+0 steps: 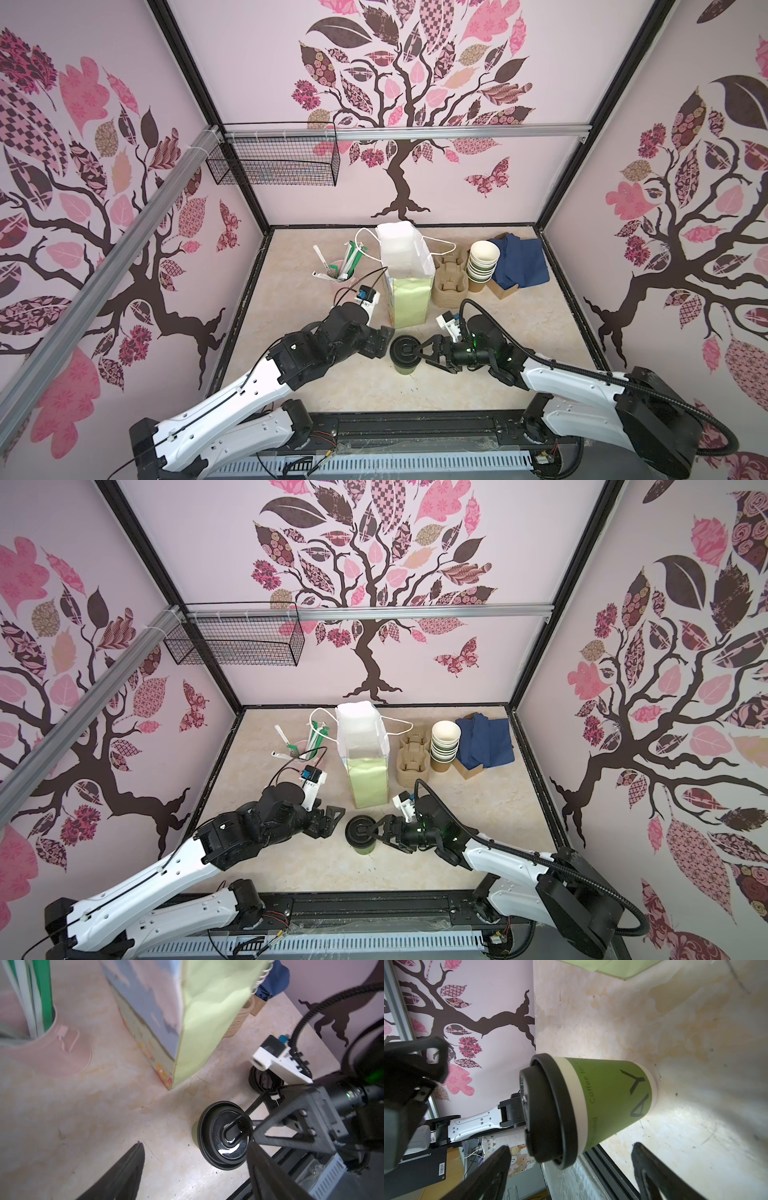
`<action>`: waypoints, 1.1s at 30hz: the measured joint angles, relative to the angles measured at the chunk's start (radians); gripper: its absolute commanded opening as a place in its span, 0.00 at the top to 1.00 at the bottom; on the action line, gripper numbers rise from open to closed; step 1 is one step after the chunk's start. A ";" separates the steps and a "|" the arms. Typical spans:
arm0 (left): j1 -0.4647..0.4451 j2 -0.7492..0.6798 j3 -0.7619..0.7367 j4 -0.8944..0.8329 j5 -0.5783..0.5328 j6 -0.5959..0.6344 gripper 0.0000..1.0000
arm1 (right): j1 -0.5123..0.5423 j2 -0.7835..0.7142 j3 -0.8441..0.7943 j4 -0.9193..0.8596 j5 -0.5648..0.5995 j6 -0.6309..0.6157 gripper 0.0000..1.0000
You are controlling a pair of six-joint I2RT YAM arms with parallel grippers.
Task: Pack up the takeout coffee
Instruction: 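Hold the cup with the right gripper while the left gripper draws back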
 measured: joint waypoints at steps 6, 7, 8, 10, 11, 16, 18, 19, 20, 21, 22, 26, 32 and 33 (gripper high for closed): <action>0.174 -0.055 -0.117 0.019 0.164 -0.184 0.37 | -0.001 -0.119 0.000 -0.088 0.034 -0.002 0.11; 0.190 -0.065 -0.138 0.029 0.198 -0.207 0.37 | -0.002 -0.159 0.000 -0.121 0.052 -0.005 0.13; 0.200 -0.071 -0.155 0.037 0.229 -0.224 0.37 | -0.003 -0.203 0.000 -0.156 0.071 -0.005 0.14; 0.206 -0.076 -0.187 0.062 0.283 -0.250 0.37 | -0.005 -0.264 0.000 -0.207 0.097 -0.012 0.14; 0.208 -0.077 -0.203 0.077 0.311 -0.261 0.38 | -0.005 -0.280 0.001 -0.229 0.106 -0.017 0.13; 0.208 -0.054 -0.265 0.155 0.411 -0.299 0.44 | -0.005 -0.219 0.018 -0.294 0.104 -0.045 0.07; 0.209 -0.036 -0.277 0.180 0.435 -0.305 0.45 | -0.005 -0.182 0.035 -0.302 0.093 -0.058 0.06; 0.209 -0.030 -0.281 0.191 0.446 -0.306 0.45 | -0.005 -0.166 0.046 -0.300 0.085 -0.063 0.05; 0.209 -0.026 -0.284 0.204 0.456 -0.308 0.45 | -0.005 -0.149 0.060 -0.294 0.076 -0.066 0.05; 0.210 -0.025 -0.287 0.215 0.465 -0.311 0.46 | -0.005 -0.135 0.070 -0.283 0.068 -0.066 0.04; 0.211 -0.023 -0.290 0.234 0.473 -0.314 0.46 | -0.005 -0.121 0.077 -0.267 0.058 -0.066 0.04; 0.212 -0.001 -0.304 0.288 0.502 -0.332 0.49 | -0.005 -0.075 0.083 -0.214 0.033 -0.056 0.00; 0.212 0.042 -0.308 0.326 0.520 -0.341 0.52 | -0.005 -0.020 0.082 -0.125 0.026 -0.013 0.01; 0.212 0.048 -0.308 0.331 0.523 -0.342 0.52 | -0.005 -0.010 0.082 -0.114 0.024 -0.009 0.01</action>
